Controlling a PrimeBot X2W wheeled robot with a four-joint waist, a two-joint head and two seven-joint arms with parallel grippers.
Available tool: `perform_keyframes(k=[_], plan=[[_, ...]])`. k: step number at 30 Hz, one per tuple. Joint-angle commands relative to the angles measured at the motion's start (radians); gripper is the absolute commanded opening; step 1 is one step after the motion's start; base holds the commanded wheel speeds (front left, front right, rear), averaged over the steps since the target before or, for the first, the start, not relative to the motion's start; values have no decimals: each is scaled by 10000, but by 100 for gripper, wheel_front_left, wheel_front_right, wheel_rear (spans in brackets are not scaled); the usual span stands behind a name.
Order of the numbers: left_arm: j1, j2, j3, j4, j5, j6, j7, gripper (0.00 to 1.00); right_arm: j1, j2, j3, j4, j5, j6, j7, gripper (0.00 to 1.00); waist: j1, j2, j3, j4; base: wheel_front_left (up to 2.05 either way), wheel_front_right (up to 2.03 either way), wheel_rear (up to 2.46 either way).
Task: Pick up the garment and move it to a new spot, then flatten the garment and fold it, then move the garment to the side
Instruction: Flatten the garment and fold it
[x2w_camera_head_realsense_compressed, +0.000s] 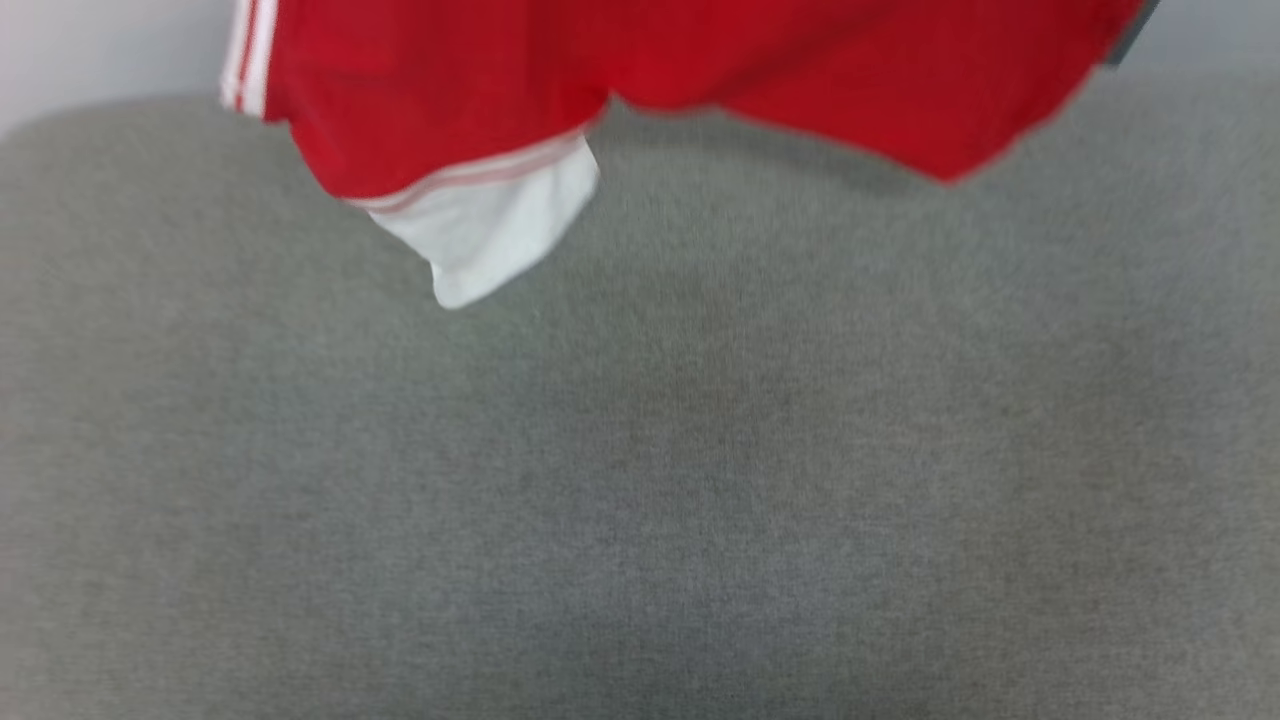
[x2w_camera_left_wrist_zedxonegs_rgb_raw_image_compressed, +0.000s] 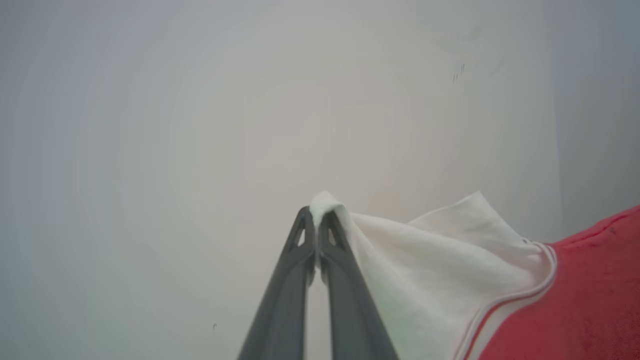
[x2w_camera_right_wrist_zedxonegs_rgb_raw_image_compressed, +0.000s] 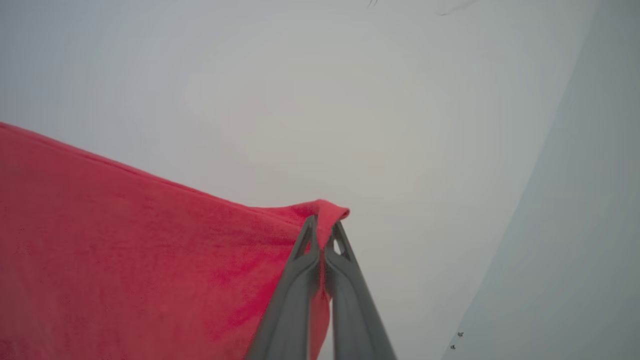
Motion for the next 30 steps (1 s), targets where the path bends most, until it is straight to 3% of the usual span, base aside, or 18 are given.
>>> perform_keyframes(k=[1,12,16,22,30], plan=[[-238,18,-34,73,77,18,-115,0,-169,58,-76,74,-112,-10,-172,0,0,-1,1349,-181,0,0,0],[-2750,-187,-207,32,1053,18,-1275,0,-1769,511,-911,1336,-1848,-10,-2656,0,0,-1,4048,-151,0,0,0],[-3508,-104,411,-687,1641,18,-1308,0,-2295,603,-1142,1777,-2522,-10,-3199,0,0,-1,4967,29,0,0,0],[-2968,-211,1892,-1467,2457,18,-1287,0,-2460,882,-1507,2440,-3373,-10,-3467,0,0,-1,6057,462,0,0,0],[-1284,-555,2768,-1785,2862,18,-1296,0,-2110,1445,-1578,3013,-3821,-10,-3527,0,0,-1,6350,873,0,0,0]])
